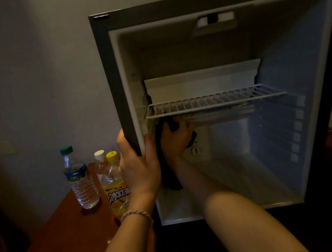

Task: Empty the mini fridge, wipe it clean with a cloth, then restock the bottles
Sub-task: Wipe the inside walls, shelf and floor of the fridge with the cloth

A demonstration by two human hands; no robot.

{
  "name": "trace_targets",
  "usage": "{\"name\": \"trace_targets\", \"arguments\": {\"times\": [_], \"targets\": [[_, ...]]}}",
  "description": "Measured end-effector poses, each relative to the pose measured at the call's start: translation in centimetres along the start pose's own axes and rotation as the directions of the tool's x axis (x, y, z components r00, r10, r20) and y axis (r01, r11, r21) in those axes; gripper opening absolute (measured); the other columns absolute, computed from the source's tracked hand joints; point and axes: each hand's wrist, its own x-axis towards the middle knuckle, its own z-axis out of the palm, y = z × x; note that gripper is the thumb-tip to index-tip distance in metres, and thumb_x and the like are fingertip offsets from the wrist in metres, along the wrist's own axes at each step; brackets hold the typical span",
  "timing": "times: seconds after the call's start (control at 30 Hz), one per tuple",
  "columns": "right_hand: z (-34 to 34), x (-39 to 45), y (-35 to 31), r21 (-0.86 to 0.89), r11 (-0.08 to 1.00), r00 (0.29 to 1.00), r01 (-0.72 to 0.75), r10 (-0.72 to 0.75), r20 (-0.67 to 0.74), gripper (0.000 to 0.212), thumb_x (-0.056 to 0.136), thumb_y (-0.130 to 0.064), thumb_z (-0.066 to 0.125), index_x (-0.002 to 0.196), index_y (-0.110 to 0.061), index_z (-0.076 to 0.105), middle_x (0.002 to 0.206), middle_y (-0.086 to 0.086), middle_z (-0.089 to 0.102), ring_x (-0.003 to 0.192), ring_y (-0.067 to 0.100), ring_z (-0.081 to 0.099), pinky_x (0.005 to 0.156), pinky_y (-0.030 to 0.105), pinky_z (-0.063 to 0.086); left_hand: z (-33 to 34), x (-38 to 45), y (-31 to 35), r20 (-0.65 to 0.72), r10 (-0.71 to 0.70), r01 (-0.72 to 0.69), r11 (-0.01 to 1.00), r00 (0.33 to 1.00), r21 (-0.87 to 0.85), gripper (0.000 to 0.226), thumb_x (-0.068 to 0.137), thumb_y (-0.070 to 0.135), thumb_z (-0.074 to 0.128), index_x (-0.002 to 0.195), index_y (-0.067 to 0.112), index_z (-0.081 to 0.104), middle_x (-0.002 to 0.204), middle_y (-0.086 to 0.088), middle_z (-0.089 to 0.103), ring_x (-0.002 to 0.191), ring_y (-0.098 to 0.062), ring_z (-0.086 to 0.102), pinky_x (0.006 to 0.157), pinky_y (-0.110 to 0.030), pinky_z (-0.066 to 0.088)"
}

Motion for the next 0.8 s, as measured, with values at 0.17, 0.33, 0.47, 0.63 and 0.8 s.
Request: {"name": "trace_targets", "arguments": {"times": [0.17,0.33,0.47,0.63,0.8], "targets": [[-0.6,0.2,0.7,0.053,0.998,0.999,-0.018,0.016,0.047,0.010,0.084,-0.012,0.073,0.083,-0.004,0.068,0.098,0.018,0.063,0.091,0.031,0.058,0.076,0.021,0.032,0.0,0.0,0.0,0.005,0.005,-0.005,1.000,1.000,-0.001,0.057,0.098,0.038,0.059,0.145,0.020,0.034,0.120,-0.011,0.065,0.096,-0.025,0.067,0.076,-0.039,0.056],[-5.7,4.3,3.6,0.120,0.977,0.964,-0.176,0.196,-0.178,0.016,0.084,-0.006,0.071,0.097,0.002,0.067,0.097,0.020,0.068,0.087,0.023,0.060,0.083,0.032,0.049,-0.1,-0.1,0.2,0.022,-0.010,0.010,0.999,1.000,-0.032,0.056,0.098,0.042,0.056,0.145,0.021,0.033,0.119,-0.009,0.064,0.095,-0.023,0.066,0.078,-0.042,0.057],[-9.9,7.8,5.7,0.026,0.969,0.887,-0.247,0.237,-0.396,0.027,0.084,-0.016,0.065,0.102,0.004,0.068,0.102,0.024,0.068,0.096,0.038,0.064,0.088,0.047,0.051,-0.1,0.0,0.2,0.018,-0.012,0.012,0.999,1.000,-0.030,0.057,0.097,0.040,0.057,0.145,0.019,0.034,0.117,-0.009,0.064,0.092,-0.022,0.066,0.076,-0.045,0.058],[-12.2,10.1,4.5,0.202,0.928,0.821,-0.312,0.370,-0.435,0.031,0.094,-0.021,0.058,0.117,0.000,0.064,0.110,0.015,0.066,0.100,0.029,0.063,0.085,0.034,0.045,0.0,-0.1,0.2,0.015,0.000,0.001,0.999,1.000,-0.034,0.056,0.098,0.038,0.058,0.144,0.018,0.035,0.113,-0.006,0.064,0.086,-0.018,0.064,0.073,-0.044,0.058],[-11.1,11.5,3.5,0.254,0.934,0.790,-0.252,0.350,-0.504,0.033,0.098,-0.028,0.055,0.114,-0.002,0.069,0.114,0.018,0.068,0.106,0.032,0.062,0.088,0.030,0.043,0.0,0.0,0.1,0.024,0.002,-0.001,0.998,1.000,-0.058,0.056,0.098,0.036,0.058,0.145,0.018,0.034,0.110,0.004,0.058,0.082,0.000,0.059,0.072,-0.036,0.058]]}}
